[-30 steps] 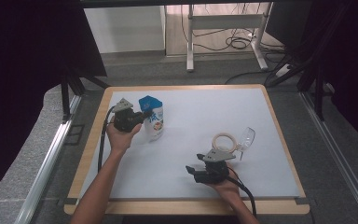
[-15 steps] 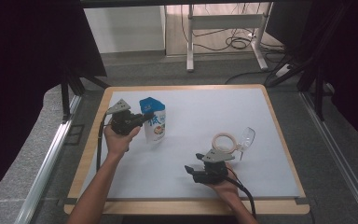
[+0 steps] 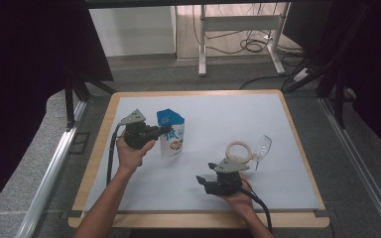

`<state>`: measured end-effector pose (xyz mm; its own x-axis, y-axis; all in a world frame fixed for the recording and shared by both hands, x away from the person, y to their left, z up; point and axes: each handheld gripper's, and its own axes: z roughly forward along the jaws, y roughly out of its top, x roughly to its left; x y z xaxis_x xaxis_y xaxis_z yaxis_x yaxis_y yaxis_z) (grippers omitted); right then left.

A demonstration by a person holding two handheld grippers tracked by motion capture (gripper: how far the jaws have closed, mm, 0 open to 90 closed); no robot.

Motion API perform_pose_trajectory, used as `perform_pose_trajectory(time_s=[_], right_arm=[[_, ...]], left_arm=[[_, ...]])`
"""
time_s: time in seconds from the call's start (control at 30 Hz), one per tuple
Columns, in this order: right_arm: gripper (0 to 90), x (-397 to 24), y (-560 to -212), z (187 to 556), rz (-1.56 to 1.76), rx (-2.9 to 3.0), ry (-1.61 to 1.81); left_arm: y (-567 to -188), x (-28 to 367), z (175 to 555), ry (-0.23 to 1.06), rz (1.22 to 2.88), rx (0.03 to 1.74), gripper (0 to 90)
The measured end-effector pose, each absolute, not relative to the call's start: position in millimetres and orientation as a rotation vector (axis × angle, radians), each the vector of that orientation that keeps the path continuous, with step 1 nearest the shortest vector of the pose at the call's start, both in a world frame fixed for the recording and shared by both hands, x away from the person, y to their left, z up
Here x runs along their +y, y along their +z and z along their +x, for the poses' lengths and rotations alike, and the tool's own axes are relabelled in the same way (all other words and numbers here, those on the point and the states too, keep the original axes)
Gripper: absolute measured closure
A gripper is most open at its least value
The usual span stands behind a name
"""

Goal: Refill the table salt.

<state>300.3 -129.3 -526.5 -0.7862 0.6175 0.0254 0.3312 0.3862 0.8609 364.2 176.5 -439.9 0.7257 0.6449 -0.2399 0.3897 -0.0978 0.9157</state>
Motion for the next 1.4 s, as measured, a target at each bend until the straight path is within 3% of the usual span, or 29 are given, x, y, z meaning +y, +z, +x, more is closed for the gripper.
perform_pose_trajectory(time_s=[1.4], right_arm=[[33.4, -118.6, -531.2, 304.8, 0.84, 2.356, 1.341]], left_arm=[[-431.4, 149.0, 347.2, 0.197, 1.752, 0.73, 90.0]])
